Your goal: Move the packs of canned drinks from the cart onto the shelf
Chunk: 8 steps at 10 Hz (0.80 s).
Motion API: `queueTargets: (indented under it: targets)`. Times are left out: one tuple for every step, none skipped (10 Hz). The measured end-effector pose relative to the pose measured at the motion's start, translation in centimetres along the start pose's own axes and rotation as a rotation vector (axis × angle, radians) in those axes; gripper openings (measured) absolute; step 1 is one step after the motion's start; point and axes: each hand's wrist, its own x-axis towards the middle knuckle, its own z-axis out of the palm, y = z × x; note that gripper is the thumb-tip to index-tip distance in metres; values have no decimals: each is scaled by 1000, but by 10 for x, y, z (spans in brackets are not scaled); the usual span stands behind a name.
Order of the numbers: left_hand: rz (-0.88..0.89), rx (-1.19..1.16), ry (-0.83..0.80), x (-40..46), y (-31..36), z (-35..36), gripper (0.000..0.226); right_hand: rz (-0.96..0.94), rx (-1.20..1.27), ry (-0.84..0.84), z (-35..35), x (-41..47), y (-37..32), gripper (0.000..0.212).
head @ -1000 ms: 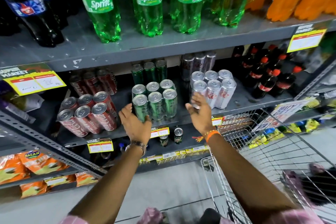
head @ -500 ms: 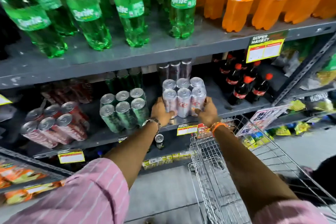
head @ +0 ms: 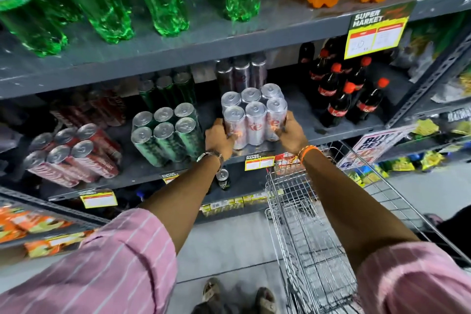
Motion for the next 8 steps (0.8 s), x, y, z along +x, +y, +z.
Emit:
queueTargets:
  targets:
    - [12,25,0,5,-5,2,40,0,18,-14,0,1,1,42]
    - [19,30,5,5,-4,2,40,-24,96,-25,4,6,15,69]
    - [18,30,11,7,-6,4,39,-8,87,-27,0,-1,5,57]
    - [0,17,4,8,-8,4,38,7,82,-33,-4,-7,-3,47]
    - [7,-15,15,5,-6,4,38,-19,95,-13,-2,-5,-3,44]
    - [9,12,-11,-6,2,1,46,30,100,-28,-1,-4,2,52]
    - [112,-1,54,-19,5,-7,66,52,184,60,-2,-2,5,73]
    - [231,38,110,-44,6,-25,70,52,183,306,-13,-26,-16,59]
